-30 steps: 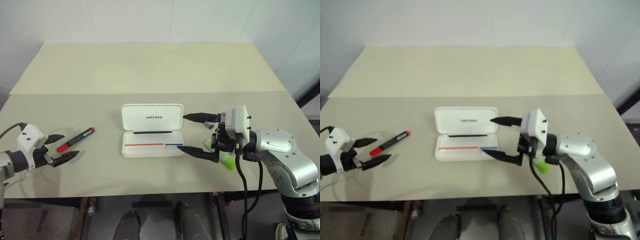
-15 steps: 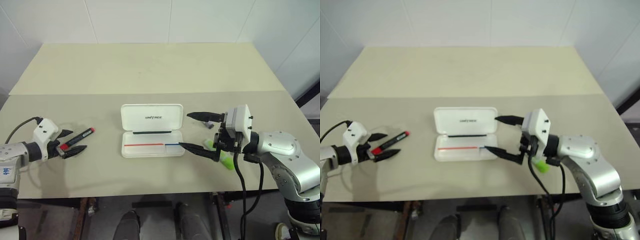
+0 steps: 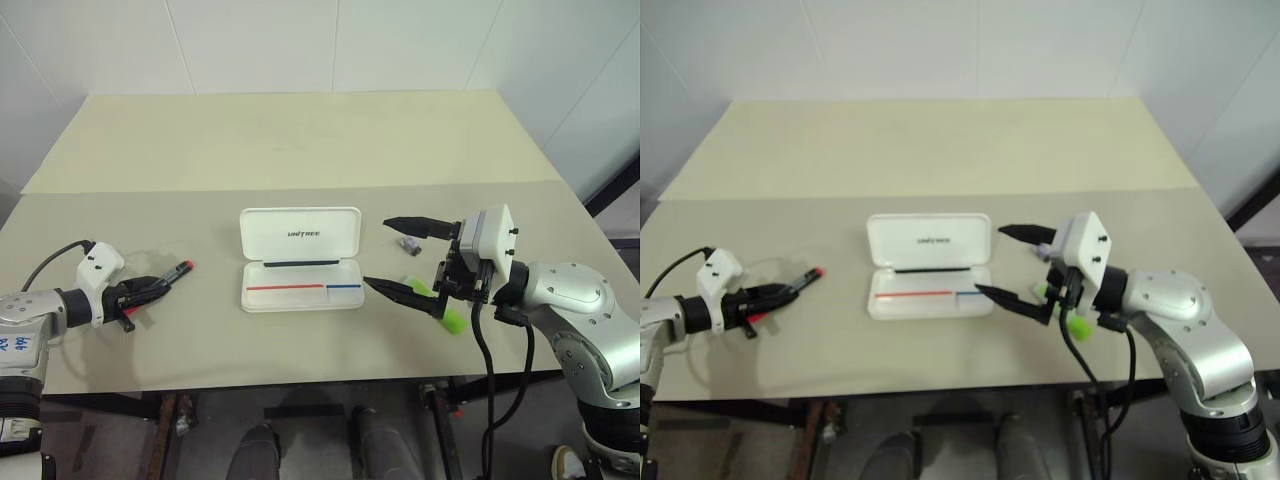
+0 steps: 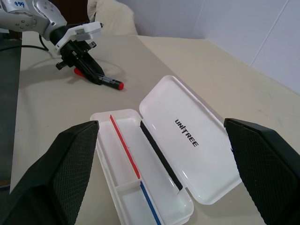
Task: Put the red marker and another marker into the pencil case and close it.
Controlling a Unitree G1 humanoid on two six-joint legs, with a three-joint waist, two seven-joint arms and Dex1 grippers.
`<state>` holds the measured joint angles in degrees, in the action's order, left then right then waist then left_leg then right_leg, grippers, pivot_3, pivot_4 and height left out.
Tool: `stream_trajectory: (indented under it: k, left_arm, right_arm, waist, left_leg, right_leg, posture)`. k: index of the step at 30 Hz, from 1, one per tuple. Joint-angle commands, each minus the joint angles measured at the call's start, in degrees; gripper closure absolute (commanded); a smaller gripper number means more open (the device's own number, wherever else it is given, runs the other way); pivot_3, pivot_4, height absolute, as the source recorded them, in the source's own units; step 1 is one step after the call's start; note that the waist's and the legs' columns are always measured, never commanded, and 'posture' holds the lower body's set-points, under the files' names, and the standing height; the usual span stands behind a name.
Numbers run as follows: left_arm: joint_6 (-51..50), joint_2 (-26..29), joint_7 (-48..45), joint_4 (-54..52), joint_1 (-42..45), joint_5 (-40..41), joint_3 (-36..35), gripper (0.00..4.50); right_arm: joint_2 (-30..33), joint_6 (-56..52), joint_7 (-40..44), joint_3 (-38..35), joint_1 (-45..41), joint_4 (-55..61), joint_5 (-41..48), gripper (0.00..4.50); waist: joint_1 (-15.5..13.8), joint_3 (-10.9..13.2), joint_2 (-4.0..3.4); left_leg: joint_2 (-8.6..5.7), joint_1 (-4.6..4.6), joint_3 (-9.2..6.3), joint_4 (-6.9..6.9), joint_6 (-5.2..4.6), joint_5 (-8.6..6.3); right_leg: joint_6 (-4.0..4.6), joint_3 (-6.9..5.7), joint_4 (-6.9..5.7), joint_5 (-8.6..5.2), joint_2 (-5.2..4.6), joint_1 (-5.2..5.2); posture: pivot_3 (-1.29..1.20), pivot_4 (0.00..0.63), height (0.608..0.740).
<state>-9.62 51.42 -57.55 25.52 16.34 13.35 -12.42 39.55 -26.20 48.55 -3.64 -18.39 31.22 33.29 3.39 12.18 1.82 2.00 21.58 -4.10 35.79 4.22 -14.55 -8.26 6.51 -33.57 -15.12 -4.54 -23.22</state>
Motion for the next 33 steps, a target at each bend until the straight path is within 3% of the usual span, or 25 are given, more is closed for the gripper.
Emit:
stream_trajectory:
  k: [1, 7, 11, 15, 22, 33]
  left_arm:
    - [-1.4, -1.05, 1.89, -2.77, -2.15, 0.31, -0.69, 3.98]
    - [-2.94, -2.97, -3.39, -15.64, -6.96, 10.86, -7.08, 3.98]
    - [-7.84, 0.0, -8.07, -24.4, -11.24, 14.23, -6.56, 3.98]
    - [-12.36, 2.41, -11.76, -31.06, -12.38, 17.63, -5.34, 3.98]
    - [-17.02, 1.32, -10.9, -37.08, -3.65, 16.48, 3.34, 3.98]
    - [-15.04, -11.09, -4.06, -29.86, 15.36, 6.25, 18.64, 3.98]
  right_arm:
    - [0.27, 0.95, -0.15, -1.38, -0.72, 0.8, 0.36, 0.0]
    - [-0.17, 1.6, -0.12, -0.91, -0.34, -0.18, -0.32, 0.0]
    - [-0.44, 2.13, 0.03, -0.45, -0.35, -0.93, -0.7, 0.0]
    - [-0.77, 2.45, -0.22, -0.14, -0.18, -1.24, -0.9, 0.0]
    - [-1.46, 2.5, -1.53, -0.61, 0.94, -0.31, -1.6, 0.0]
    - [-1.76, 1.75, -7.23, -2.84, 6.09, 4.92, -1.98, 0.0]
  waist:
    - [-0.05, 0.0, -0.01]
    - [-0.56, -0.03, 0.05]
    - [-0.52, -0.03, 0.08]
    - [-0.32, -0.02, 0.07]
    - [-0.43, -0.02, 0.07]
    - [-0.6, -0.02, 0.08]
  left_leg:
    - [0.0, 0.0, 0.01, -0.07, 0.0, 0.0]
    - [0.0, 0.27, 0.04, -0.31, 0.1, -0.05]
    - [0.01, 0.67, 0.02, -0.3, 0.18, -0.09]
    - [0.01, 0.65, 0.02, -0.37, 0.19, -0.11]
    - [0.0, 0.64, 0.03, -0.18, 0.18, -0.1]
    - [-0.02, 0.64, 0.0, -0.13, 0.18, -0.1]
  right_leg:
    - [0.0, 0.01, 0.05, 0.0, 0.0, 0.0]
    - [-0.02, 0.0, 0.0, -0.04, -0.02, -0.31]
    - [-0.52, -0.04, -0.17, 0.12, -0.02, -0.76]
    - [-0.25, -0.04, -0.14, -0.09, -0.01, -0.77]
    - [-0.09, -0.03, -0.08, -0.17, -0.01, -0.66]
    - [-0.46, -0.03, -0.07, 0.03, 0.02, -0.6]
  posture:
    - [0.0, 0.15, 0.74]
    - [0.0, 0.15, 0.74]
    - [0.0, 0.15, 0.74]
    - [0.0, 0.15, 0.74]
    - [0.0, 0.15, 0.74]
    - [0.0, 0.15, 0.74]
